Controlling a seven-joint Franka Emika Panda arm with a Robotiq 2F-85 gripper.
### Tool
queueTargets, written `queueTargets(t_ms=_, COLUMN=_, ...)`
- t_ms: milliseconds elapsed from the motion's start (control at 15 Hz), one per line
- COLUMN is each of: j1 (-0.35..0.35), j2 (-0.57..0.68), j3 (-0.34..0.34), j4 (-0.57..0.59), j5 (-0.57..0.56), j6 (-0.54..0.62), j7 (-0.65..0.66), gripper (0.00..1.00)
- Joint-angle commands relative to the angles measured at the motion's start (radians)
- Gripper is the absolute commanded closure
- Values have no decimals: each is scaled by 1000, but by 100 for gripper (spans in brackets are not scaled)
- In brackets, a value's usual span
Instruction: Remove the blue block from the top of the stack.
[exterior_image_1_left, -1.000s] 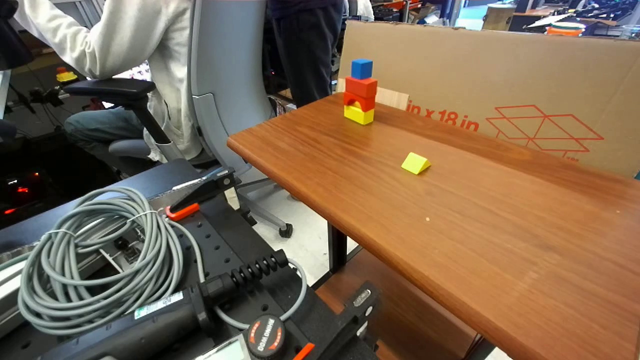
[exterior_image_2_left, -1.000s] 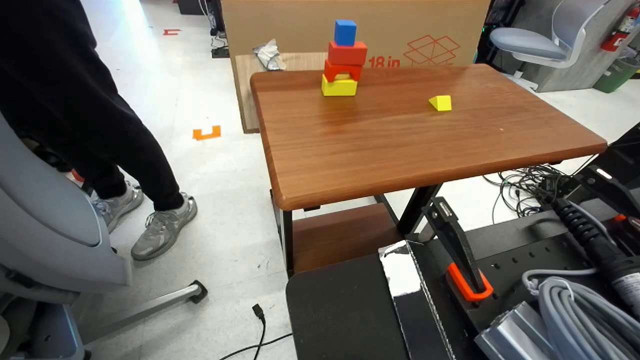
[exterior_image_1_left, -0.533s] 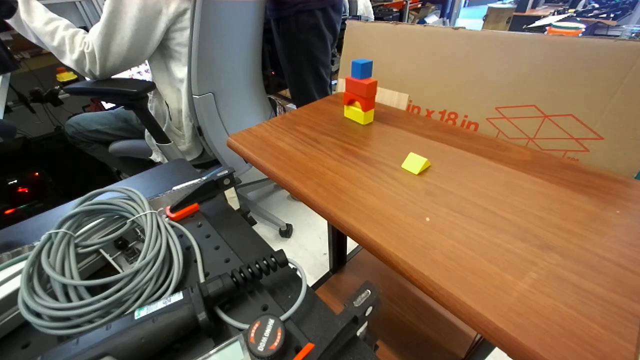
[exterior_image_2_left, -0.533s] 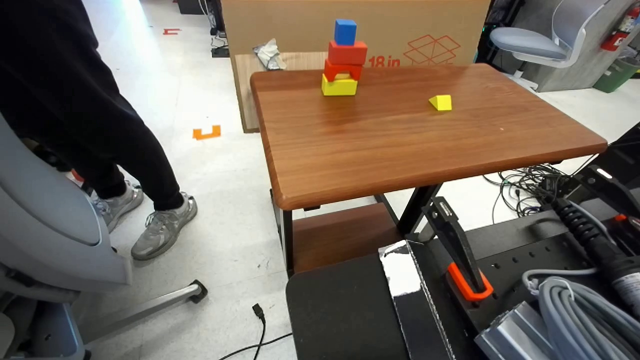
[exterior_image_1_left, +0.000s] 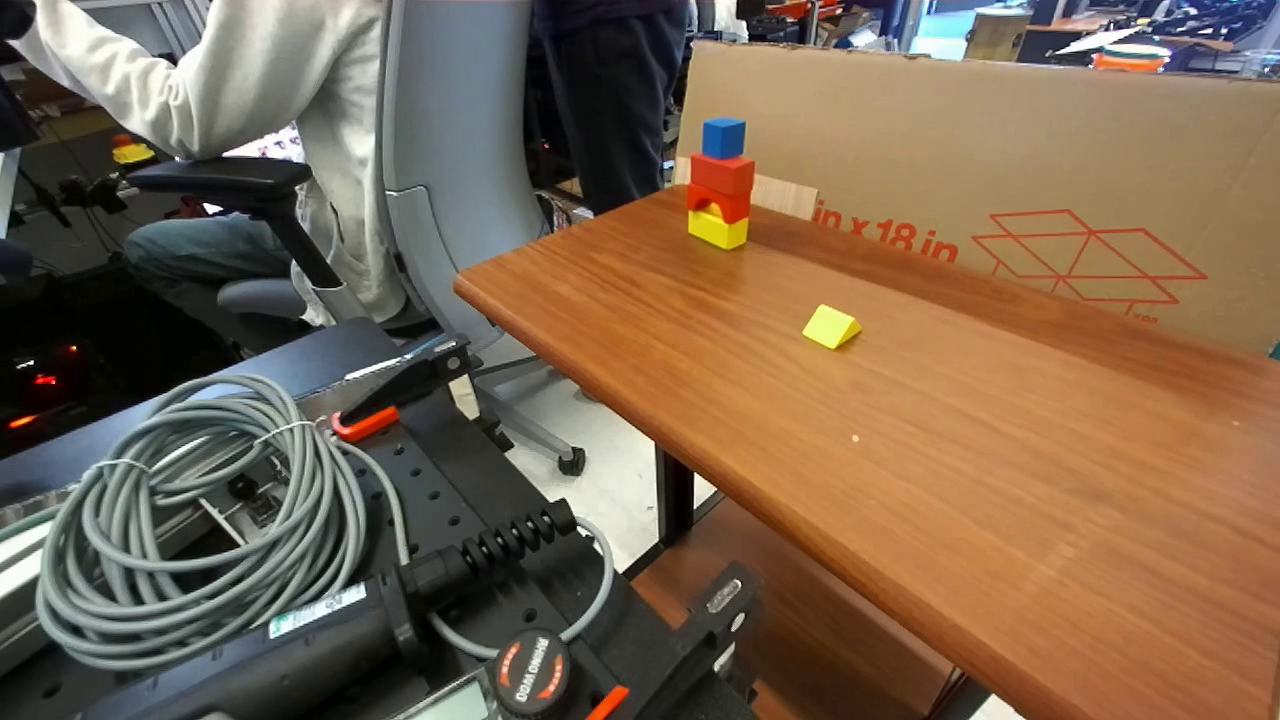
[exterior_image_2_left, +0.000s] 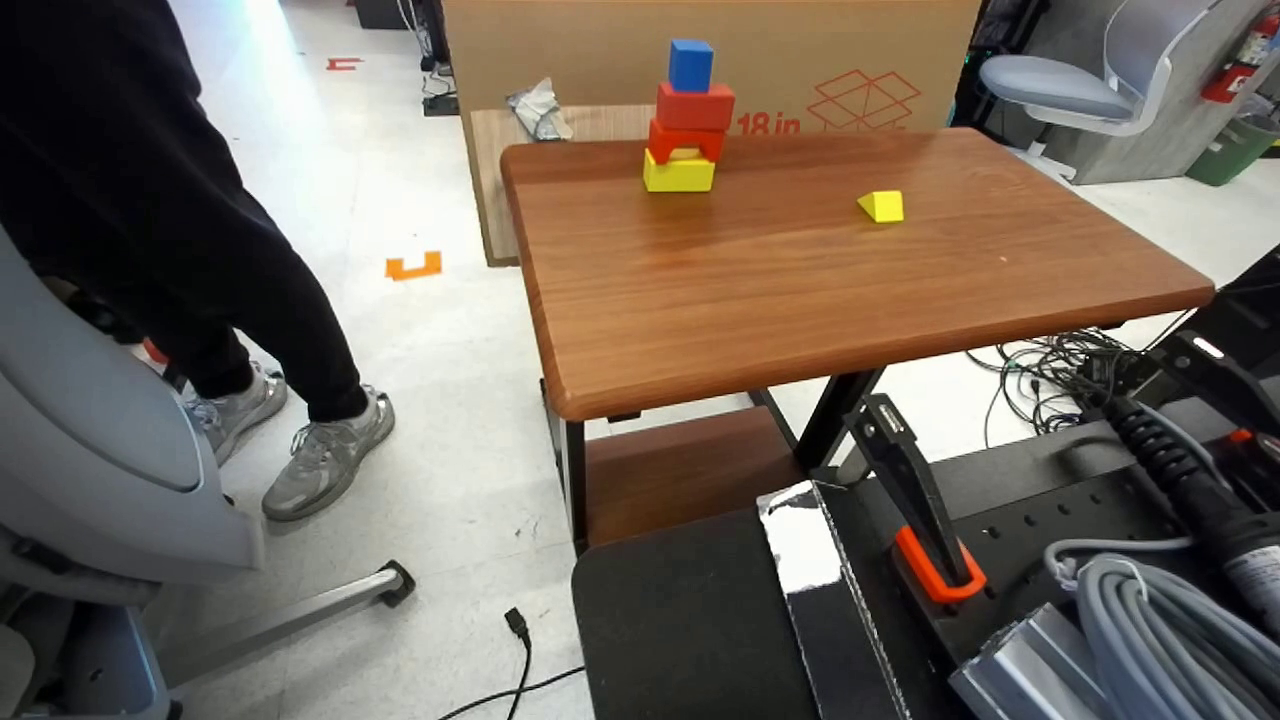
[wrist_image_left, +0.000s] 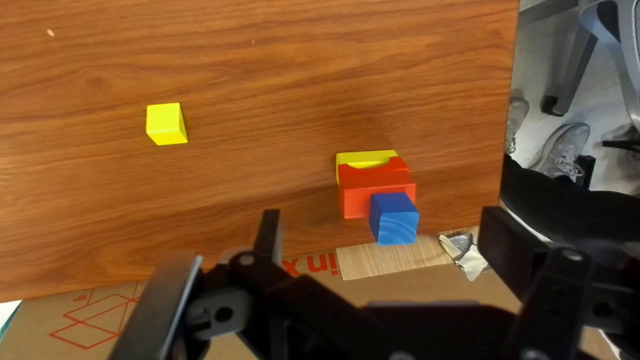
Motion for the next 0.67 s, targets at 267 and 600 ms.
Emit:
queueTargets(t_ms=267, j1=79, j2=170, j3=-37, j4=178, j5=-68, j6=-29, j7=85, gripper=0)
queueTargets(t_ms=600, j1=106, j2=245, j3=-55, j4=253, j5=-78, j6=-56, j7=95, gripper=0)
